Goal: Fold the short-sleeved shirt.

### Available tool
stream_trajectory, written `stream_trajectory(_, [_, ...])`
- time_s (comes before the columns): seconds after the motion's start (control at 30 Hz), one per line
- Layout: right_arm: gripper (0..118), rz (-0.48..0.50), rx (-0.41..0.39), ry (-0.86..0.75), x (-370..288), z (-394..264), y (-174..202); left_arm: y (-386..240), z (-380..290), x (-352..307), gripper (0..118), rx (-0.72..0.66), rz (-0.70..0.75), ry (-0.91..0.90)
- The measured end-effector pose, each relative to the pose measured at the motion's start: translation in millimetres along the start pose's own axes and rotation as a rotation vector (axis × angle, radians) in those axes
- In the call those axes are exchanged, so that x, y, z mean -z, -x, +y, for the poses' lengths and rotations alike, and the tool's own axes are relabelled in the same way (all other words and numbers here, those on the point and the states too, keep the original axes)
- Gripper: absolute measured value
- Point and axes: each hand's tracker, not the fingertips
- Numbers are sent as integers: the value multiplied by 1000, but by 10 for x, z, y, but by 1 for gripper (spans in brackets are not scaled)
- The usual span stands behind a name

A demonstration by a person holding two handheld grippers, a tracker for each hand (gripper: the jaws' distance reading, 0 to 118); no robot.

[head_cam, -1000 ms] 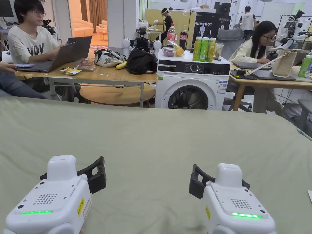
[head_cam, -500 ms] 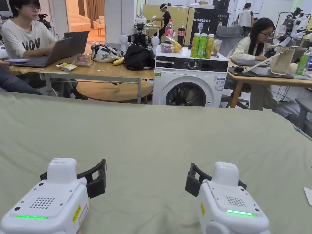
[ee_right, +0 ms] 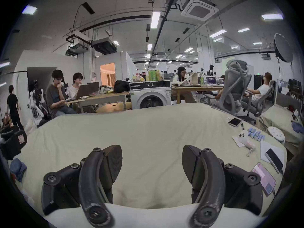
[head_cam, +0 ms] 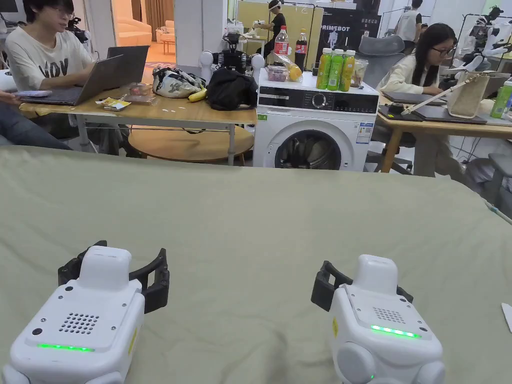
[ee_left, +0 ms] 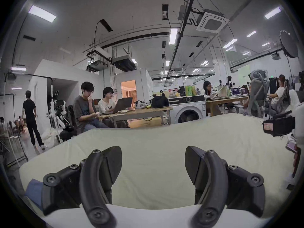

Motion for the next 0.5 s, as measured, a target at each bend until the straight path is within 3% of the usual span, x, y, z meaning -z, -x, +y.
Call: stream_trajectory(0.5, [81, 15, -6, 15, 71, 34, 23, 28, -52, 58, 80, -64, 20, 25])
